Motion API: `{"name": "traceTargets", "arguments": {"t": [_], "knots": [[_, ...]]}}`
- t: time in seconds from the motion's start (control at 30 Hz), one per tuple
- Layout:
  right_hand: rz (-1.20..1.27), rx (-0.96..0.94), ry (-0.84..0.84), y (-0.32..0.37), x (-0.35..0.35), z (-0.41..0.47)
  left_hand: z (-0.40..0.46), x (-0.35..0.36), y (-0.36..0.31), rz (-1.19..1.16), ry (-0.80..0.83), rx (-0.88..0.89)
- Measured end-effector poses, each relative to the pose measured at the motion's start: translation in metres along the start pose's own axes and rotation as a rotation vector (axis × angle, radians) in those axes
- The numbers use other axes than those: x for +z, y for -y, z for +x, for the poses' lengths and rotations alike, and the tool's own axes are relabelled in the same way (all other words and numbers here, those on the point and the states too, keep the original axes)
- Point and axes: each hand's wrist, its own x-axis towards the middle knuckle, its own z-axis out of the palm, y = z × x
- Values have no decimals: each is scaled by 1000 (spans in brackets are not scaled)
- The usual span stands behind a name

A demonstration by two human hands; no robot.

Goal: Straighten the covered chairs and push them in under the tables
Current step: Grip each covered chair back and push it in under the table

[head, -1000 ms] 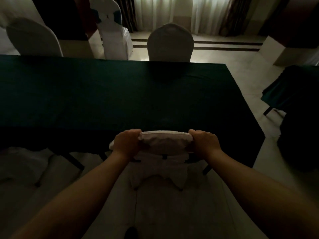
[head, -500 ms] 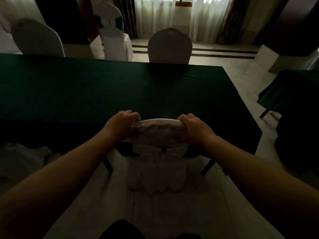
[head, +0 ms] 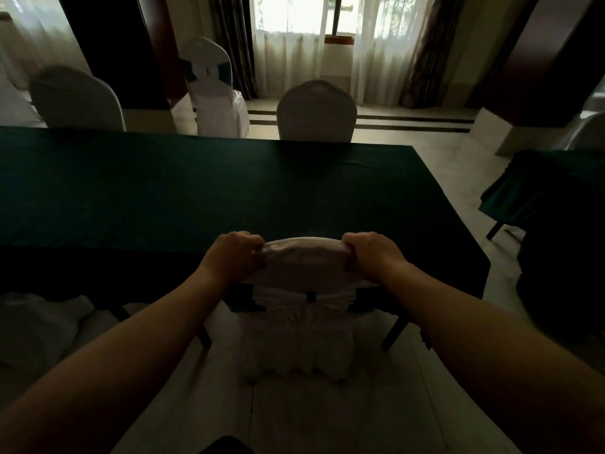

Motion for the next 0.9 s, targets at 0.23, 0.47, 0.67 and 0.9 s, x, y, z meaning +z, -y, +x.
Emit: {"name": "traceTargets", "arguments": {"t": [0.23, 0.47, 0.67, 0.9], "knots": [[-19, 20, -25, -17, -4, -10, 7, -1, -17, -47, -30, 10], [-48, 14, -35, -30, -8, -22, 12, 2, -35, -40, -13, 26], [-53, -8, -45, -44, -12, -31, 7, 10, -47, -83, -55, 31], [-43, 29, -43, -59, -15, -31, 14, 16, -65, -91, -60, 22]]}}
